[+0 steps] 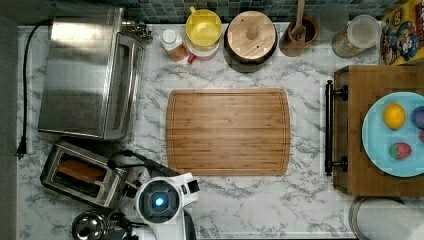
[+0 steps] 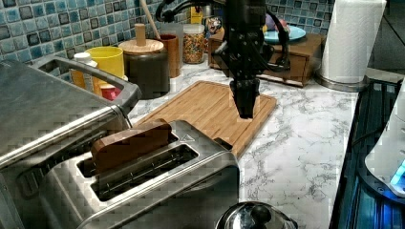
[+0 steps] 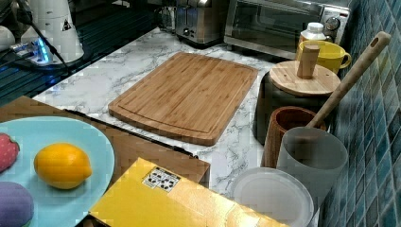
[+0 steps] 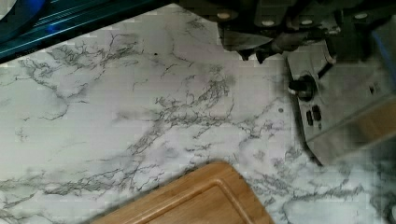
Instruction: Turn on the toaster.
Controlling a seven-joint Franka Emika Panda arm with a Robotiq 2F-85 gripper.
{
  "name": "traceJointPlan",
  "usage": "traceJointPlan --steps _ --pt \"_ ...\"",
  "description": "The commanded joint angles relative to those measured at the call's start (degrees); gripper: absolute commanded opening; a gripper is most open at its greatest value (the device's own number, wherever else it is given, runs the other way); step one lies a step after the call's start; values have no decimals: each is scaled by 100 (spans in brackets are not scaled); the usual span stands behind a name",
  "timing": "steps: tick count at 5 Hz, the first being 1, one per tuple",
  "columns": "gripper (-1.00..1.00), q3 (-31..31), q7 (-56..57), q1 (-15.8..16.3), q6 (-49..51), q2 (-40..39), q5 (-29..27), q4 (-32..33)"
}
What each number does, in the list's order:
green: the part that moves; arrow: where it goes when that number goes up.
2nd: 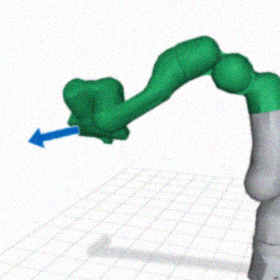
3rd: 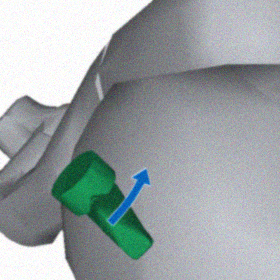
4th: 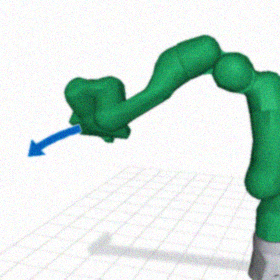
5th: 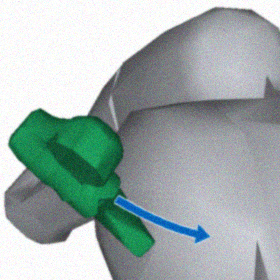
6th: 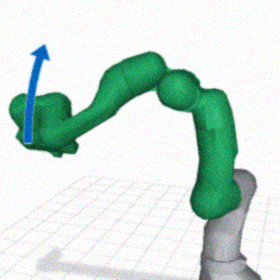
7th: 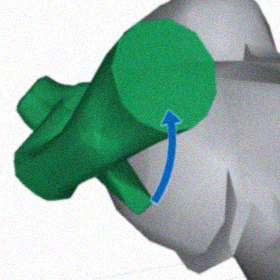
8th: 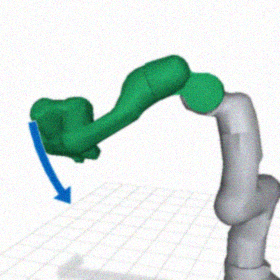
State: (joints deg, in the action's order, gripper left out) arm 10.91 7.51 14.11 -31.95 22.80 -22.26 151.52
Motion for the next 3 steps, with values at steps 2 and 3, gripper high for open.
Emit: traceJointPlan --steps 2,3 --pt "-100 352 509 380 -836 145 -118 124" --pt "-100 364 754 650 -1281 308 -476 442"
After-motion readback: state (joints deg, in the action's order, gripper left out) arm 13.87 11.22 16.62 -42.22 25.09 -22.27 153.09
